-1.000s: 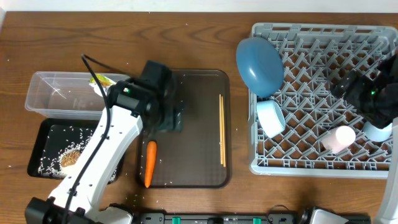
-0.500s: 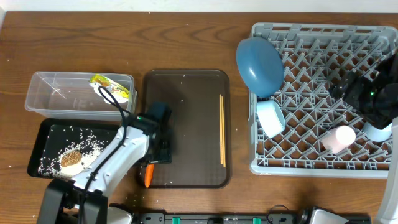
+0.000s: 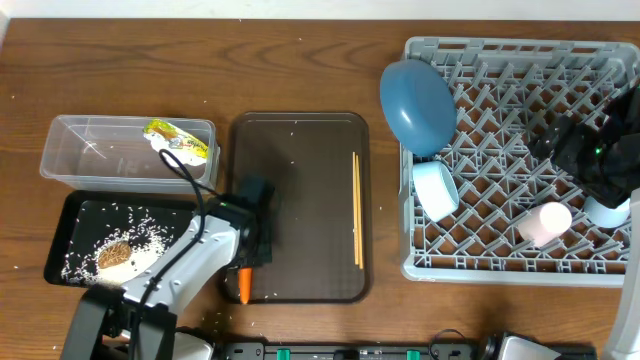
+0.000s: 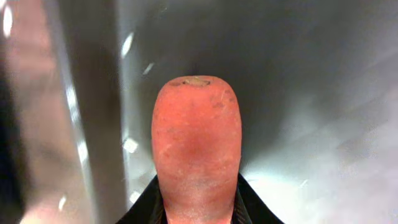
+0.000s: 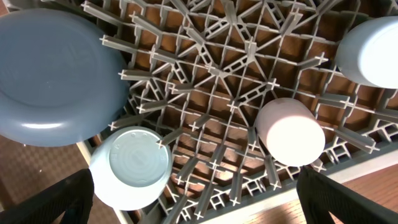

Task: Sort waste into correct bins and load items into the dishwasher rack
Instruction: 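Grasp the orange carrot on the brown tray with the left gripper, then move the carrot left and drop it onto the black tray, then reach the right gripper down to the wooden chopsticks on the brown tray, then close the right gripper on the chopsticks and lift them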

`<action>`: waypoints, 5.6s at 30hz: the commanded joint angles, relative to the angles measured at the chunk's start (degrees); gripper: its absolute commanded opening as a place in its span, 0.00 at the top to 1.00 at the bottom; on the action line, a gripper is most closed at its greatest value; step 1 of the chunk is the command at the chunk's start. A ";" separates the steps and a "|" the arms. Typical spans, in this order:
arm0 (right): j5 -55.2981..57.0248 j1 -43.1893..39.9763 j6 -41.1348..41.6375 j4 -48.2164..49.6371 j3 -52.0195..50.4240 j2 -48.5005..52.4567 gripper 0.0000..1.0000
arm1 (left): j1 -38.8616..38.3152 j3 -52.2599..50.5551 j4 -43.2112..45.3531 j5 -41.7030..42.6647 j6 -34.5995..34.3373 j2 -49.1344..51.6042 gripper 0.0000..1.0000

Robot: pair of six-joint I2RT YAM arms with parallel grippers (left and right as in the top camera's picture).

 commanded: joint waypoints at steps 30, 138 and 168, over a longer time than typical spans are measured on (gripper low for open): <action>-0.24 0.44 -0.92 -0.46 0.33 -0.04 0.03 | 50.42 4.79 1.99 -8.68 -18.49 -8.44 0.69; 5.79 55.82 14.16 18.23 -2.32 33.75 0.32 | 26.82 17.53 -7.58 20.11 21.68 -28.28 0.02; 3.17 55.91 13.16 24.74 -7.13 36.61 0.42 | 26.82 17.53 -7.58 20.11 21.68 -28.28 0.02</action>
